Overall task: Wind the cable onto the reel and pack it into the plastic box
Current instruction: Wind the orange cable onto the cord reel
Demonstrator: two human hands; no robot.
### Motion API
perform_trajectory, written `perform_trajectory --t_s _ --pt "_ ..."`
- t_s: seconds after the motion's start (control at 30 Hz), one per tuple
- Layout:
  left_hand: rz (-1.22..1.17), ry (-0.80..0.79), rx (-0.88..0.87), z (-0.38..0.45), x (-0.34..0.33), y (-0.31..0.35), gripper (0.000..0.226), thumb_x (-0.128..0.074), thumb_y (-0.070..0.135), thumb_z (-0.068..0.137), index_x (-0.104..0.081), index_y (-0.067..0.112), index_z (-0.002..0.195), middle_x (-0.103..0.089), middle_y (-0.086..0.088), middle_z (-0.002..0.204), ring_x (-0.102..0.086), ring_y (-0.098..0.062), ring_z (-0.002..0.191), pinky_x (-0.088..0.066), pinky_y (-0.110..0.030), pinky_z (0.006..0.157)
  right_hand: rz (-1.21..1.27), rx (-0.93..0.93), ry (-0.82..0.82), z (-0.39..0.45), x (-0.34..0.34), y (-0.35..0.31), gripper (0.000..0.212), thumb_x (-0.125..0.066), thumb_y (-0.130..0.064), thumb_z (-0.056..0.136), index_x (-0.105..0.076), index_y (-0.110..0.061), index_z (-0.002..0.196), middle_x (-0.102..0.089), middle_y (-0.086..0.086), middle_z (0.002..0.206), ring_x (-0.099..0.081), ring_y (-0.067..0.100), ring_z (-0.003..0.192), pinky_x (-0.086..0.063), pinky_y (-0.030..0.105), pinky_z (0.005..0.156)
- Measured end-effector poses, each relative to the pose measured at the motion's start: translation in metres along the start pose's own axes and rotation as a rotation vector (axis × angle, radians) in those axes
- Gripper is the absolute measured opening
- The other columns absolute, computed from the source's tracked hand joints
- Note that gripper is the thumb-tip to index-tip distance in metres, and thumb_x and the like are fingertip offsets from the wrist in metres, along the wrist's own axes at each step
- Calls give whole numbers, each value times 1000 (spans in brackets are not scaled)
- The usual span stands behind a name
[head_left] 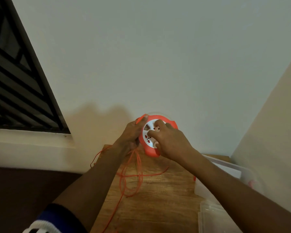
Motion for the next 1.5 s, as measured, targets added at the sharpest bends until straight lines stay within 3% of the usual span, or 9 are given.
perform_trajectory --t_s 0.23,0.4,0.57,0.83,0.97,1.03,1.17,1.27,1.5 --pt "35 -78 13 1 -4 0 53 -67 50 92 -68 11 127 -77 -16 116 -75 -40 103 -61 -55 89 -258 76 -39 3 0 -1 61 -75 -34 75 -48 -27 129 -55 14 117 -61 33 88 -52 39 64" --pt "-5 -43 -7 1 -8 1 69 -74 62 70 -71 13 119 -79 -14 110 -77 -35 95 -65 -43 73 -309 -48 -55 4 -3 5 67 -61 -40 88 -26 -33 145 -53 22 121 -58 37 96 -51 39 73" --pt "-12 -24 -32 7 -16 -3 42 -77 59 78 -80 23 100 -81 -8 102 -79 -28 89 -64 -35 66 -212 -116 -109 10 -10 8 64 -62 -32 89 -32 -24 144 -62 14 124 -64 34 100 -56 43 76" --pt "18 77 -99 15 -8 -8 45 -77 58 80 -77 21 106 -81 -8 100 -79 -31 89 -63 -39 70 375 -563 -77 3 -34 39 62 -56 -47 88 -41 -18 141 -63 6 125 -62 26 106 -51 37 83" --pt "-17 100 -93 14 -6 -15 38 -76 58 81 -80 25 99 -81 -8 102 -79 -31 92 -64 -47 80 1378 -995 -128 -12 -52 42 47 -65 -30 88 -50 -5 124 -74 15 84 -69 19 61 -51 26 49" --pt "-51 91 -91 14 -6 -12 46 -76 60 78 -78 23 106 -81 -9 105 -78 -32 95 -64 -47 81 1622 -1056 -114 -16 -56 31 53 -68 -25 86 -43 -8 130 -73 16 88 -73 22 66 -53 26 48" --pt "-128 53 -43 17 -5 -5 48 -74 50 88 -71 14 119 -79 -13 110 -77 -36 99 -63 -50 83 832 -731 49 -13 -28 35 62 -73 -34 78 -47 -16 131 -66 -2 110 -70 18 85 -48 16 52" --pt "-89 37 -29 19 -1 -2 43 -71 51 90 -71 18 118 -80 -9 108 -78 -34 94 -64 -44 73 232 -324 153 -7 -5 24 46 -69 -25 82 -57 -21 126 -65 5 120 -64 25 98 -56 32 72" --pt "83 -77 -62 14 -9 -4 39 -65 51 94 -71 20 117 -79 -11 107 -77 -34 94 -64 -44 79 -31 40 -90 7 -13 10 55 -73 -23 75 -55 -27 127 -47 3 138 -50 32 111 -53 44 79"
Point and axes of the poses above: each hand's wrist, its own z-axis towards the middle knuckle, its own x-axis out of the back of the hand, y = z × x, the point moved 7 cm from there along z, towards the middle knuckle
